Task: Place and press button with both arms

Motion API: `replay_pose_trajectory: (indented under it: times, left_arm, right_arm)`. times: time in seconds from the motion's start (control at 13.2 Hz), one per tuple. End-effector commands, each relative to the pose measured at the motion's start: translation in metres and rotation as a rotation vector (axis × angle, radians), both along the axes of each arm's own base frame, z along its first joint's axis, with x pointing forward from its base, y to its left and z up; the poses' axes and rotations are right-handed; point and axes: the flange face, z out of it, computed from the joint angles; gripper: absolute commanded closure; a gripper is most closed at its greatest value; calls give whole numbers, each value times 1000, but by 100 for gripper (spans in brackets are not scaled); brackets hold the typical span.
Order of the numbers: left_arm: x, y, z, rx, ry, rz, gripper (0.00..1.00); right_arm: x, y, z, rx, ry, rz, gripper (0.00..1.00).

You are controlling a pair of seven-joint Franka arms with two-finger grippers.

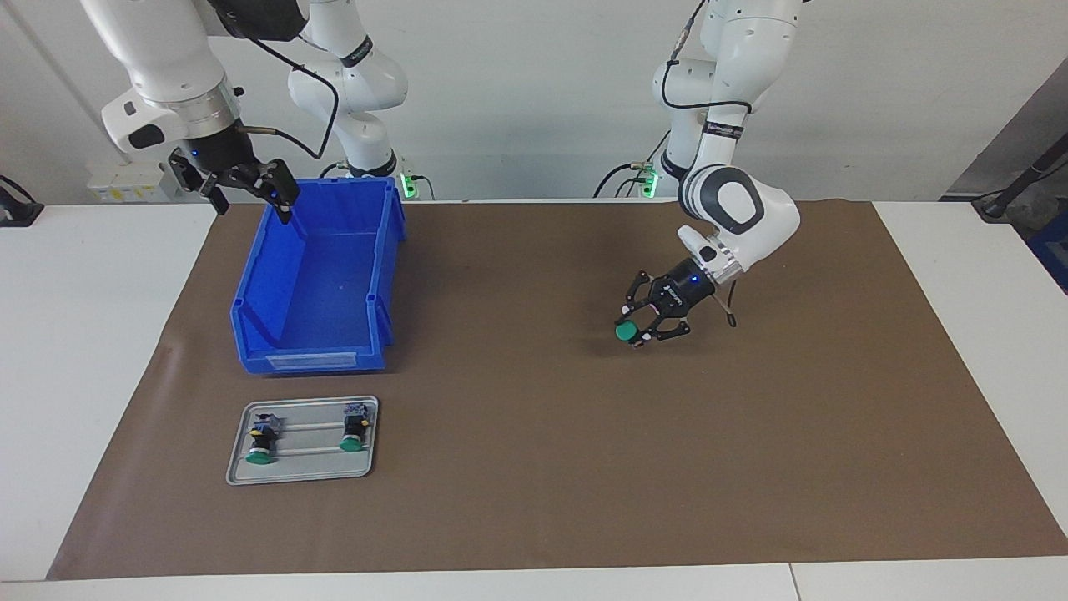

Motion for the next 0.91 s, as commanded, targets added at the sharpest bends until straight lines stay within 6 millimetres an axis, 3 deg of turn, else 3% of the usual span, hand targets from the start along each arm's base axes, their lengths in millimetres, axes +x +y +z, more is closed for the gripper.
replay_pose_trajectory:
  times: [0.0, 0.45, 0.83]
  left_arm:
    - [-26, 21, -16, -106, -80, 0, 100]
    - [-70, 49, -52, -279, -160, -9, 100]
    - [-82, 55, -62, -306, -150, -6, 100]
  right_arm:
    - [-2, -2, 0, 7, -7, 22, 0]
    - [-2, -2, 0, 7, -7, 22, 0]
    - [-2, -2, 0, 7, -7, 22, 0]
